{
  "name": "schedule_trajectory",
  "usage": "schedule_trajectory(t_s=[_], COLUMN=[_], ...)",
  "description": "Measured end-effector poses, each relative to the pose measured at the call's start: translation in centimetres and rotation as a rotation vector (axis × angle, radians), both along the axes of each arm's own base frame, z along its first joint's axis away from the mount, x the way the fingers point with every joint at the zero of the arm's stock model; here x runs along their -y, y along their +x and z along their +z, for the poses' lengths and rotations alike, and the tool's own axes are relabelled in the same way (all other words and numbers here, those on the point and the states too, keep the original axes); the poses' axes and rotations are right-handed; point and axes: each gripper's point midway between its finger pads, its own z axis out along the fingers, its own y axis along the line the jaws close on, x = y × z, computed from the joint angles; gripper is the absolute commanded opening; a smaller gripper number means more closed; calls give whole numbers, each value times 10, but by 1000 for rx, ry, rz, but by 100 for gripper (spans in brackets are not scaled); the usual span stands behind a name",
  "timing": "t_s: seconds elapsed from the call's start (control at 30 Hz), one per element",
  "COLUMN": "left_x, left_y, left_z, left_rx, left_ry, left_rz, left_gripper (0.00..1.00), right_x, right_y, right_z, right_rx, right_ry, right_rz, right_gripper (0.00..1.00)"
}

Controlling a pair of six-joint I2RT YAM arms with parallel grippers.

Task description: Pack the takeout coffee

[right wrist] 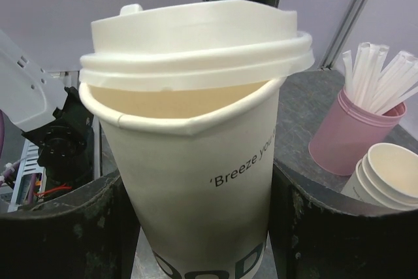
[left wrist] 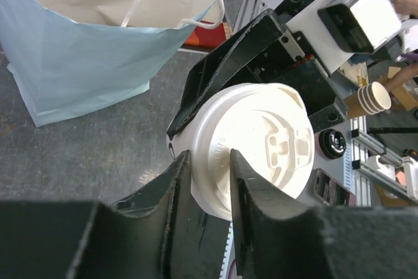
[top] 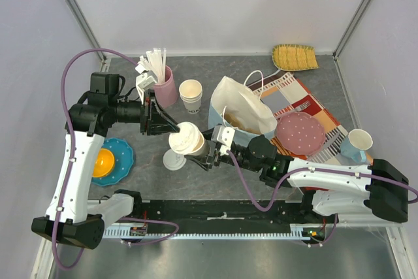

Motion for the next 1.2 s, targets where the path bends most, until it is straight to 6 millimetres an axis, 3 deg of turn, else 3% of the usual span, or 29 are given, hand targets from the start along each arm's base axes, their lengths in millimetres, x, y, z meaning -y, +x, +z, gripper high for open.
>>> schedule_trajectory(t_s=[0.07, 0.17, 0.43, 0.67, 0.8, 0.93, 1.07, 1.2], left_x=[1, 2, 2, 3, -1, -23, -50, -67], left_y=[-1, -4, -3, -4, 10, 47, 71, 80], left_z=[2, 6, 15, 17, 15, -10, -61, -110], left_rx=[-1, 2, 28, 18, 25, 32, -68, -188], left_ry=[-8, -23, -31, -45, -17, 84, 169, 224], left_rz=[-8, -21, -26, -38, 28, 220, 359, 429], left_gripper=[12, 2, 2, 2, 2, 2, 2, 2], right_x=[0, 3, 11, 15, 15, 18, 27, 36], right_y=[0, 2, 4, 4, 3, 1, -4, -9], right_z=[-1, -8, -28, -31, -34, -43, -51, -48], right_rx=[-2, -10, -29, -33, -44, -65, -82, -86], right_ry=[-3, -20, -57, -59, -53, -69, -102, -107], right_rz=[-2, -17, -40, -49, -47, -44, -41, -33], right_gripper=[69, 70, 70, 70, 68, 69, 68, 68])
